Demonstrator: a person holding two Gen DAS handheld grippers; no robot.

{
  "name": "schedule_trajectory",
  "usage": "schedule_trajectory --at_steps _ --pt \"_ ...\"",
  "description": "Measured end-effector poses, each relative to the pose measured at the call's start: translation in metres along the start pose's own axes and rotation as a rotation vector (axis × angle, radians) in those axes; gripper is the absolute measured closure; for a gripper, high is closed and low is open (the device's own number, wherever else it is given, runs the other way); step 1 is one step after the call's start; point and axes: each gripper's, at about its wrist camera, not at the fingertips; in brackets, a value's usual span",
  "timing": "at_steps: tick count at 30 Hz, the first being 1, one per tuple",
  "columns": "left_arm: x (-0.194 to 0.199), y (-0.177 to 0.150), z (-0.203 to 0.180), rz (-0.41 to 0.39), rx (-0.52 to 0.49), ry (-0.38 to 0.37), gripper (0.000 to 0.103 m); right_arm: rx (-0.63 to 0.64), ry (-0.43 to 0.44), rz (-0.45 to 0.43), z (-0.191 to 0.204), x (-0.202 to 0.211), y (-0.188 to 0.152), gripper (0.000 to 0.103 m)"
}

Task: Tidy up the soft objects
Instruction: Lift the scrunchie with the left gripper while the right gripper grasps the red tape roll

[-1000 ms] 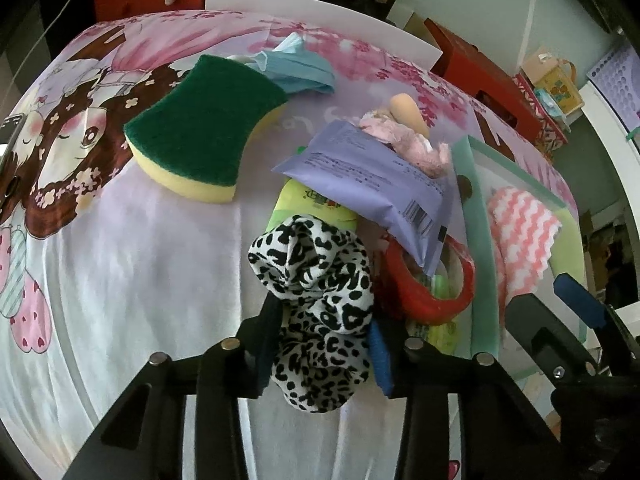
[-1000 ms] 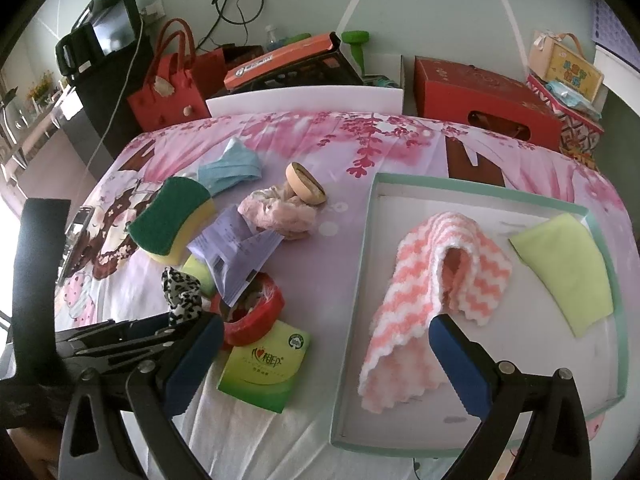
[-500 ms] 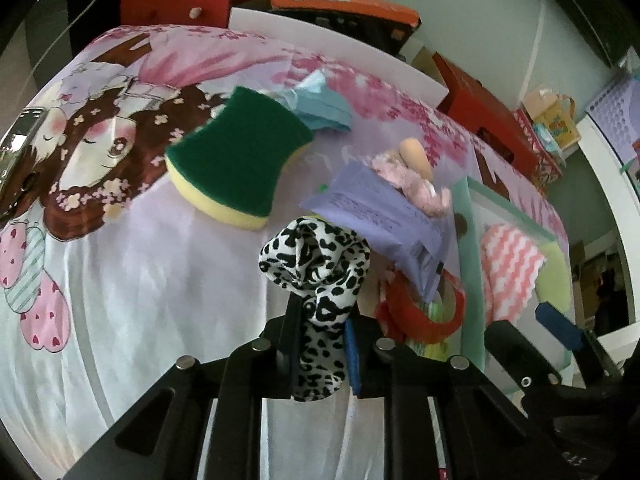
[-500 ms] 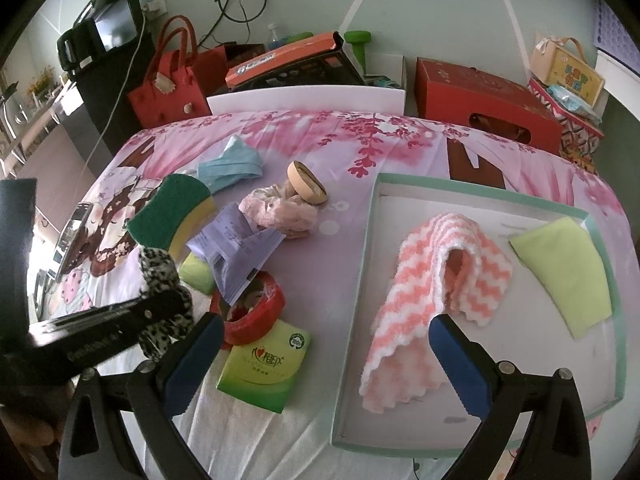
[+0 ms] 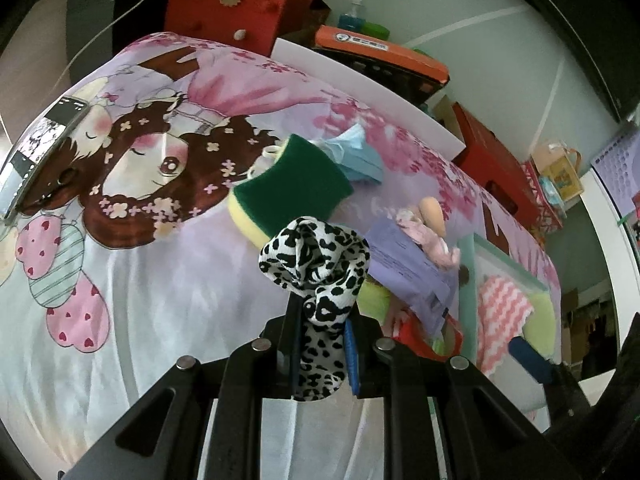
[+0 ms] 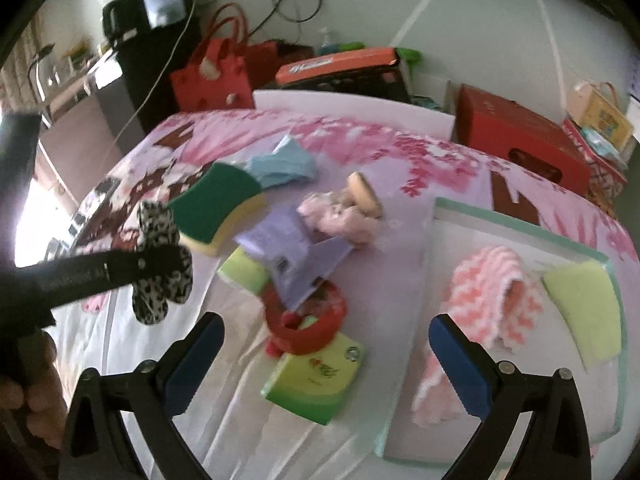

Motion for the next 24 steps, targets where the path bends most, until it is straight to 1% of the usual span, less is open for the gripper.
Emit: schedule_trajectory --at_steps 6,10,14,19,21,24 --pt "-0.001 0.000 0.006 0.010 0.020 0.007 0.084 0.017 0.024 0.046 0.010 -0.022 -0.001 0.000" --pt "-0.002 0.000 0.005 0.012 0.017 0.011 0.084 0.000 0.054 0.044 0.009 -0.031 0.001 0.000" --pt "-0.004 0.001 0.005 0.017 0.020 0.014 0.084 0.052 0.023 0.035 0.018 -0.036 0.003 0.000" --pt "-0.004 0.001 0.005 0.021 0.018 0.012 0.084 0.058 0.053 0.048 0.025 -0.044 0.000 0.000" --pt "-0.005 0.001 0.005 0.023 0.018 0.011 0.084 0.060 0.042 0.041 0.027 -0.044 -0.001 0.000" --pt "-0.005 0.001 0.006 0.025 0.017 0.009 0.084 0.068 0.001 0.001 0.029 -0.038 -0.002 0.000"
Point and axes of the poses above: each gripper's, at about its wrist camera, not at the fingertips, and x roughly against the way its jaws point, z to its left, y to its top, and after that the axes turned 11 degrees about x, right-handed
